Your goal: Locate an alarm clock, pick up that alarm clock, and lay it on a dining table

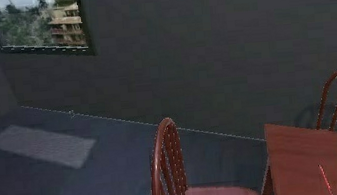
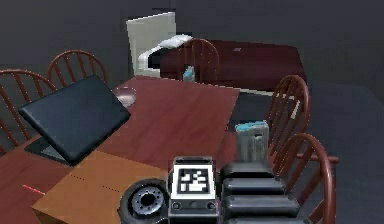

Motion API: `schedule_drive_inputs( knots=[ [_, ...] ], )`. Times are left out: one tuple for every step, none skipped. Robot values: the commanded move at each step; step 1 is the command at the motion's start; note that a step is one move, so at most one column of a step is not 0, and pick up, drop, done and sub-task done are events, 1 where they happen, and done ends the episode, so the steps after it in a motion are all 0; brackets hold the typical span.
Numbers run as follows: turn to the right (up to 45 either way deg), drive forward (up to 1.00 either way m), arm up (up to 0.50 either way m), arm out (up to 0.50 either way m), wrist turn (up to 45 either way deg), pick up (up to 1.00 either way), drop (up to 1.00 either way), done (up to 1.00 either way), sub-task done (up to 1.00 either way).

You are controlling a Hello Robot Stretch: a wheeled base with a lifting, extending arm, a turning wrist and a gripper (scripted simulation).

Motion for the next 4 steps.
schedule_drive_inputs(
  knots=[
    [0.0, 0.00, 0.00, 0.48, 0.0, 0.00, 0.00, 0.00, 0.00],
    [0.0, 0.00, 0.00, 0.00, 45.0, 0.00, 0.00, 0.00, 0.00],
    [0.0, 0.00, 0.00, 0.00, 39.0, 0.00, 0.00, 0.00, 0.00],
    [0.0, 0.00, -0.02, 0.00, 0.0, 0.00, 0.00, 0.00, 0.00]
  ],
)
